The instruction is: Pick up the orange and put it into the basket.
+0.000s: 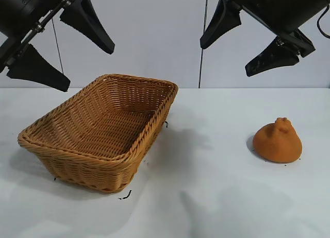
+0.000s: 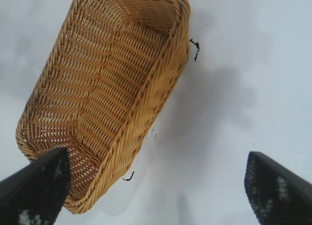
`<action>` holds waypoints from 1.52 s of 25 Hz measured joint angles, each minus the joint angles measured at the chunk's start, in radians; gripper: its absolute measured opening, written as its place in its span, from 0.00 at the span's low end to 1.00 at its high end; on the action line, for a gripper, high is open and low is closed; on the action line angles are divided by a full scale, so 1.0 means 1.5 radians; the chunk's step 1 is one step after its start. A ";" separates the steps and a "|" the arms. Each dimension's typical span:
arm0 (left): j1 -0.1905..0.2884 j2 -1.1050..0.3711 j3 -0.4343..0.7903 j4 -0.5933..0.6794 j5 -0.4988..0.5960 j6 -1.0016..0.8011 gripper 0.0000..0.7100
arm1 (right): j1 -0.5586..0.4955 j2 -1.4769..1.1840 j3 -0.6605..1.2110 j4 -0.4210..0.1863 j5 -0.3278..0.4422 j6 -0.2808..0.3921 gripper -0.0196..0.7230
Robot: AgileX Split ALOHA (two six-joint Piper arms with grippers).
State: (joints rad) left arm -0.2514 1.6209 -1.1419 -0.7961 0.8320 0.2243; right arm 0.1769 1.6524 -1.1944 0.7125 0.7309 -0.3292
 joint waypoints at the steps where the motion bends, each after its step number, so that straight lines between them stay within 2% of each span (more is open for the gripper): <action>1: 0.000 0.000 0.000 0.000 0.000 0.000 0.90 | 0.000 0.000 0.000 0.000 0.000 0.000 0.96; 38: 0.000 -0.005 0.001 0.000 -0.013 -0.027 0.90 | 0.000 0.000 0.000 0.000 0.003 0.001 0.96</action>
State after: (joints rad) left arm -0.2514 1.6138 -1.1405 -0.7961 0.8126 0.1831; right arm 0.1769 1.6524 -1.1944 0.7125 0.7355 -0.3285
